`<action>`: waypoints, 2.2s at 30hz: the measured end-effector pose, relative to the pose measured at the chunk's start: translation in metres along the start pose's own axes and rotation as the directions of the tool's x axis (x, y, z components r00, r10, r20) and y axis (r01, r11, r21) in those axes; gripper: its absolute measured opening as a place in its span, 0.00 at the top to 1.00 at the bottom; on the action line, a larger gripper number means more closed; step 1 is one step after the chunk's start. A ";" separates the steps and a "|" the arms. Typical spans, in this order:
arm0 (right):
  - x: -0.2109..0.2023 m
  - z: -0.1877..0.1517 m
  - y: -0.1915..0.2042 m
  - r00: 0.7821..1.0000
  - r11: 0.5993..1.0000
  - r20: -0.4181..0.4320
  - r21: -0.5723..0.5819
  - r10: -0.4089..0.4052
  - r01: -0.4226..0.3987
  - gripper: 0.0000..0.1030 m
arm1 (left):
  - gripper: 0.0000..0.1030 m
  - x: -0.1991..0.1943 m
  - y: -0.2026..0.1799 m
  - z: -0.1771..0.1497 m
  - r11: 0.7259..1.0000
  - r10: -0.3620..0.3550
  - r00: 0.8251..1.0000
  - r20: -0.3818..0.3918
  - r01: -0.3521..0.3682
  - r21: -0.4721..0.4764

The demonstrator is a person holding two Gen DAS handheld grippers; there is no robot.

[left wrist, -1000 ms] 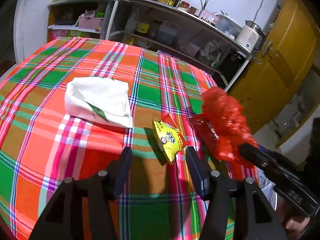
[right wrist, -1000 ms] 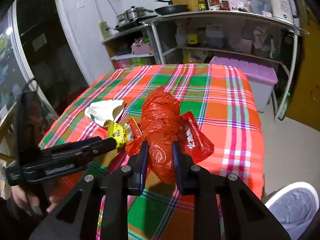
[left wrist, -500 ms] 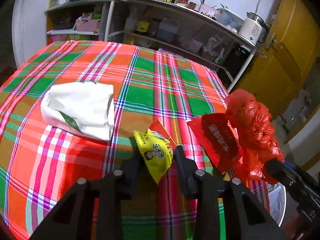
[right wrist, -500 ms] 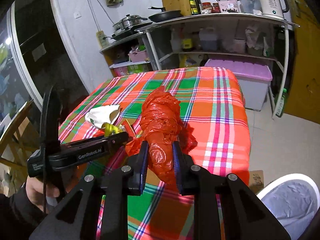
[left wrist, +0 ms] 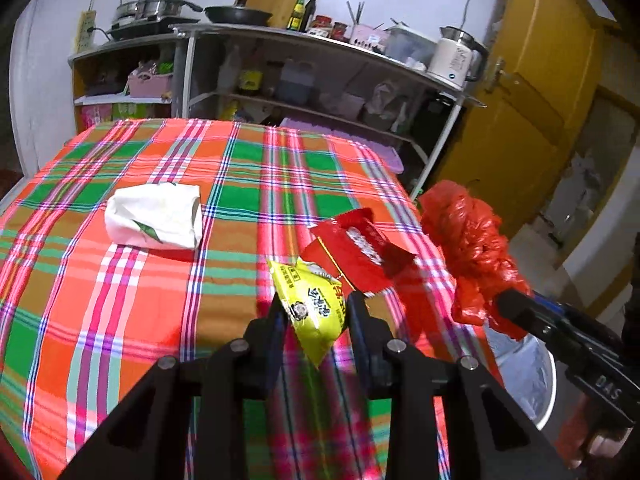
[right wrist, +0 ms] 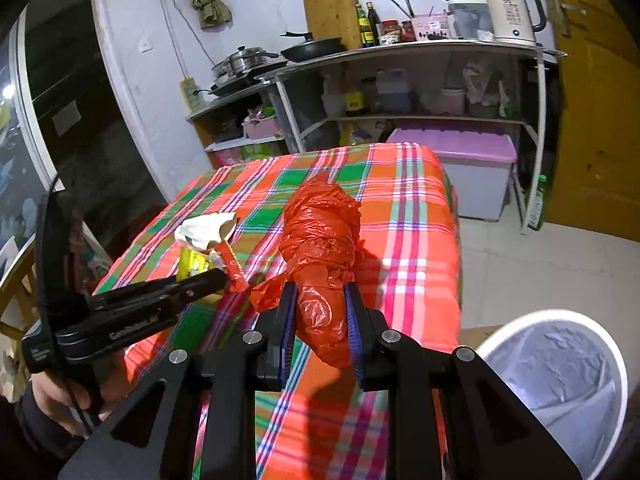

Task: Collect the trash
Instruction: 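Grasp the red plastic bag with the right tool while the left tool grasps the yellow wrapper, then carry the red bag and yellow wrapper over the white bin with both tools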

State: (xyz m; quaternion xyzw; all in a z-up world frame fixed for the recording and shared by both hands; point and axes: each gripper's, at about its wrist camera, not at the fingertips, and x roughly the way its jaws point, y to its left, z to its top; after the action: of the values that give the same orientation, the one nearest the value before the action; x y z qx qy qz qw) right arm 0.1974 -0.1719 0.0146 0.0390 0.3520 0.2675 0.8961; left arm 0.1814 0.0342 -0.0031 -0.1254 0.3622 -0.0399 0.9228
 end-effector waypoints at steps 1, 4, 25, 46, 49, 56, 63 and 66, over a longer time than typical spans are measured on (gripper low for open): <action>-0.004 -0.002 0.000 1.000 1.000 0.001 0.005 -0.004 0.004 0.77 | 0.70 -0.004 -0.003 -0.002 1.000 -0.001 1.000 0.003 0.001 0.004; -0.016 -0.009 0.000 1.000 1.000 0.003 0.016 -0.013 0.013 0.77 | 0.70 -0.017 -0.010 -0.009 1.000 -0.004 1.000 0.011 0.003 0.021; -0.075 -0.047 -0.006 0.998 0.997 0.034 0.050 -0.056 0.054 0.77 | 0.70 -0.060 -0.067 -0.039 0.989 -0.037 0.999 0.036 0.032 0.143; -0.108 -0.065 -0.035 0.991 0.987 0.058 0.115 -0.121 0.114 0.77 | 0.70 -0.054 -0.112 -0.047 0.976 -0.081 0.997 0.016 0.076 0.204; -0.111 -0.068 -0.042 0.989 0.984 0.056 0.128 -0.134 0.126 0.77 | 0.70 -0.051 -0.119 -0.048 0.973 -0.093 0.996 0.008 0.089 0.213; -0.116 -0.077 -0.064 0.985 0.972 0.042 0.173 -0.167 0.157 0.77 | 0.70 -0.037 -0.139 -0.051 0.963 -0.128 0.991 -0.031 0.132 0.237; -0.117 -0.085 -0.092 0.980 0.956 0.021 0.223 -0.199 0.190 0.77 | 0.70 -0.018 -0.158 -0.055 0.952 -0.154 0.985 -0.080 0.170 0.256; -0.116 -0.091 -0.104 0.977 0.948 0.007 0.244 -0.211 0.203 0.77 | 0.70 -0.010 -0.167 -0.057 0.946 -0.165 0.981 -0.102 0.187 0.266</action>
State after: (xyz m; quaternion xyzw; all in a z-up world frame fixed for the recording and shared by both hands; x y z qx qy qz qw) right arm 0.1142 -0.3300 -0.0092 0.1154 0.3691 0.1262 0.9135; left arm 0.1385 -0.1370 0.0063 -0.0266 0.3765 -0.1770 0.9090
